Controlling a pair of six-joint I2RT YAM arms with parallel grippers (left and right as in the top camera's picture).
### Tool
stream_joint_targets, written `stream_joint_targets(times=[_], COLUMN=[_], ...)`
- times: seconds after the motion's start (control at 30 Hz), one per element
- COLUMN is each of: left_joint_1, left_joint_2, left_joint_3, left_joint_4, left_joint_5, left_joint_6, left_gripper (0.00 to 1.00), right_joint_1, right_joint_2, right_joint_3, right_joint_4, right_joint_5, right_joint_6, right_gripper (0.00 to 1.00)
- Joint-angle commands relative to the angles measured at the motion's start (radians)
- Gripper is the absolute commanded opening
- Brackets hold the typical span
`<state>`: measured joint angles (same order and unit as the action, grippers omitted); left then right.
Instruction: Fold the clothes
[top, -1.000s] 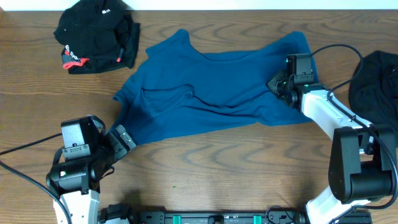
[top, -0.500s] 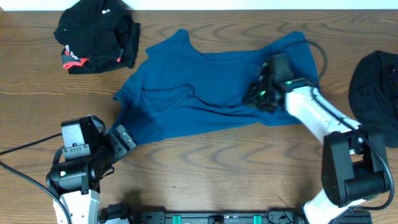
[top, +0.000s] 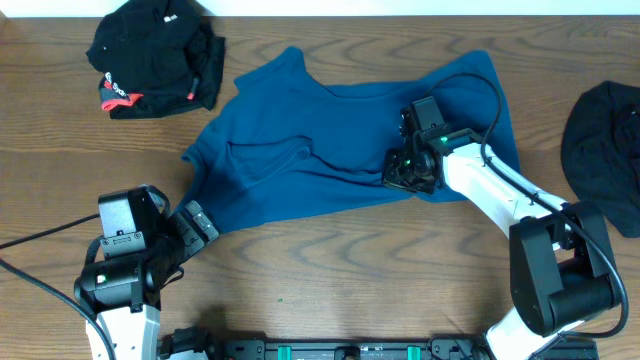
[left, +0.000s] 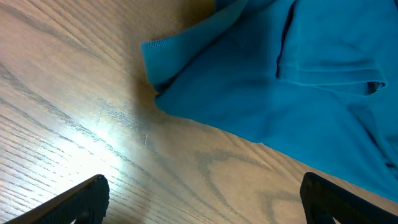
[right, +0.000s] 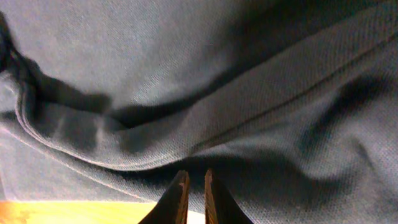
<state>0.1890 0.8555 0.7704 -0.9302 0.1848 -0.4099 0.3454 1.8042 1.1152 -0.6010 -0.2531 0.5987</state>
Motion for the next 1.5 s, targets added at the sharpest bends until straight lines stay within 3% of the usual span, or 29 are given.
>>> stream_joint_targets(times=[0.0,0.37,1.03,1.3,1.47], left_joint_1=[0.002,0.002,0.002,0.002,0.001], left_joint_2=[0.000,0.000,0.000,0.000,-0.001], left_joint_3=[0.013,0.013,0.013,0.013,0.013], left_joint_4=[0.002,0.001,0.001,0.001,0.000], left_joint_5=[0.009,0.010,0.010,0.010,0.029], left_joint_6=[0.021,0.021,0.021,0.032,0.108], left_gripper=[0.98,0.98,0.98,0.98,0.98], right_joint_1=[0.009,0.009,0.007,-0.043,-0.109], right_joint_2=[0.032,0.098,0.127,0.138,0.097], right_joint_3=[0.008,0.008,0.008,0.025,0.117], right_joint_4=[0.029,0.068,0.340,0.310,0.119], right_joint_5=[0.017,0.010,0.127,0.283,0.294], right_joint_6=[0.014,0.033,0.051,-0.006,-0.080], right_gripper=[0.08,0.07,0.09,0.10,0.06])
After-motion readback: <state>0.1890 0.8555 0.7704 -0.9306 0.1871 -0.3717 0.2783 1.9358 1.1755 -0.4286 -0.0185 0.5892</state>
